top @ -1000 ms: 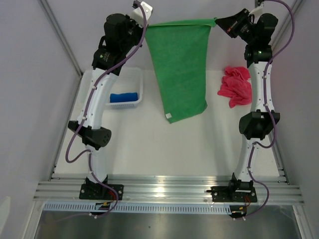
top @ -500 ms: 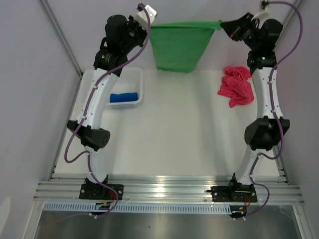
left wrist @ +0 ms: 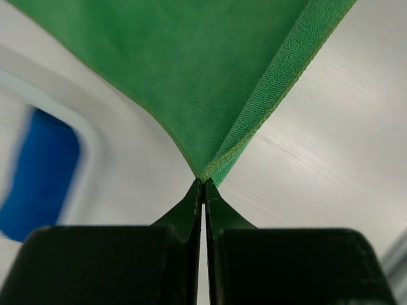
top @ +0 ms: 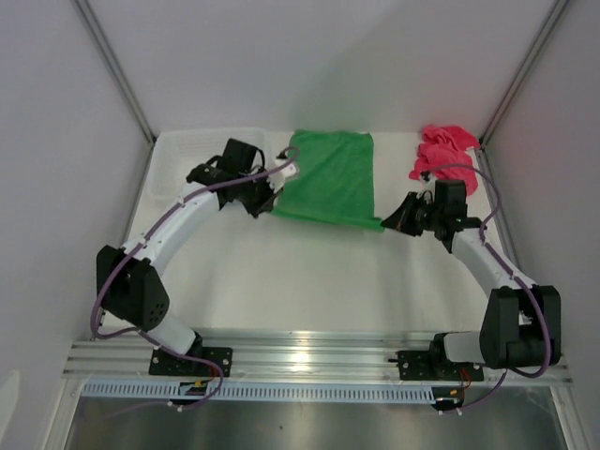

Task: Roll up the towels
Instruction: Flatten the towel, then fold the towel

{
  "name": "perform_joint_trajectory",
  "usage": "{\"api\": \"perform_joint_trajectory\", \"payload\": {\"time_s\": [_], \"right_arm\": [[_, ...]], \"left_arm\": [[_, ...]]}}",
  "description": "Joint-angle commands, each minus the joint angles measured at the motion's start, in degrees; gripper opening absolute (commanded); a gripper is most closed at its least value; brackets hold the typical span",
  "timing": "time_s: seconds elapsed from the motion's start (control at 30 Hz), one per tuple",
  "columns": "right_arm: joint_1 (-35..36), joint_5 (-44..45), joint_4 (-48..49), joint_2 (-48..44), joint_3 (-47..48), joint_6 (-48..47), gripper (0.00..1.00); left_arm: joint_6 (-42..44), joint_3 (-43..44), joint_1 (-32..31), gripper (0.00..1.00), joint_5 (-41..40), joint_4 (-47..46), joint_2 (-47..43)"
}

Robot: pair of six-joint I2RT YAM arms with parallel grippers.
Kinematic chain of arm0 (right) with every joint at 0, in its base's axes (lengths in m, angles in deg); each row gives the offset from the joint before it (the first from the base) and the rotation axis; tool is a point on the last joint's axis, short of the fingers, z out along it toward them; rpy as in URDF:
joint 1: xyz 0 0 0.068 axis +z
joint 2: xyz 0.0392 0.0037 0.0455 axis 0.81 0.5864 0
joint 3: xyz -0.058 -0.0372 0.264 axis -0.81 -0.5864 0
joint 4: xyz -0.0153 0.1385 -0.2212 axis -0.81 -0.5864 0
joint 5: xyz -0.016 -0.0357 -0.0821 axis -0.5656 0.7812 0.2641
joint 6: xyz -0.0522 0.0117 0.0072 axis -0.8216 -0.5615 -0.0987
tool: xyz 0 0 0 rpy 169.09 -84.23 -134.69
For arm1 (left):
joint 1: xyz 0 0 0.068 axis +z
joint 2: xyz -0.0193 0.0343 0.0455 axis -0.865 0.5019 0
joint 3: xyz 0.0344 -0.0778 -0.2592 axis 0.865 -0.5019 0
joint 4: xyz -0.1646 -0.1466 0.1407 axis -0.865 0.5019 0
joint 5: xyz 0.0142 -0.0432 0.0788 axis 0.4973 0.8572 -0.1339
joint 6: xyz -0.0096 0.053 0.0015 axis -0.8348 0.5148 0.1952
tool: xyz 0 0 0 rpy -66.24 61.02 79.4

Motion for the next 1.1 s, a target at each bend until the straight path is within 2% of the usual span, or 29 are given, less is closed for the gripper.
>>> {"api": "perform_joint_trajectory", "payload": {"time_s": [0.0,0.07,0.1,0.23,0.3,0.47,0.6,0.7,0.83,0.93,1.07], "right_arm": [[3.95,2.18,-8.51,-4.89,-5.66,-5.60,0.00],[4.74,3.40,-14.23,-5.41,-4.36,-8.32,0.00],[4.75,3.58,-19.48,-5.33,-3.56,-10.51,0.00],[5.09,2.01,-30.68,-4.01,-0.92,-11.50,0.00],[6.67,-0.98,-35.41,-3.92,-1.70,-11.93,0.00],[10.37,-0.45,-43.78,-6.99,-2.15,-13.25,0.00],[11.60,-0.64,-54.65,-11.30,-1.01,-12.99,0.00],[13.53,-0.81,-58.28,-13.50,0.57,-12.38,0.00],[13.71,-0.99,-56.11,-12.37,4.08,-12.20,0.00],[12.40,-0.64,-50.58,-8.33,7.69,-10.98,0.00],[9.85,3.92,-38.90,-1.74,9.80,-7.90,0.00]], "left_arm": [[0.11,-11.87,-2.35,0.01,4.56,4.11,-7.20],[-0.68,-19.48,-4.55,0.01,5.88,4.90,-8.96],[-0.86,-21.19,-5.16,0.01,6.32,4.90,-10.71],[-0.68,-28.23,-6.92,0.01,6.33,5.34,-14.06],[-0.16,-30.34,-7.71,0.01,4.92,5.69,-15.12],[-0.42,-31.93,-10.35,0.01,6.06,9.20,-19.86],[-0.59,-34.39,-13.59,0.01,6.67,11.84,-25.48],[-1.21,-34.40,-15.27,0.01,8.60,14.13,-27.78],[-3.49,-34.13,-15.28,0.01,9.40,11.85,-26.55],[-5.77,-29.84,-12.91,0.01,10.28,9.48,-23.74],[-11.40,-24.47,-9.13,0.01,2.57,3.15,-18.30]]}}
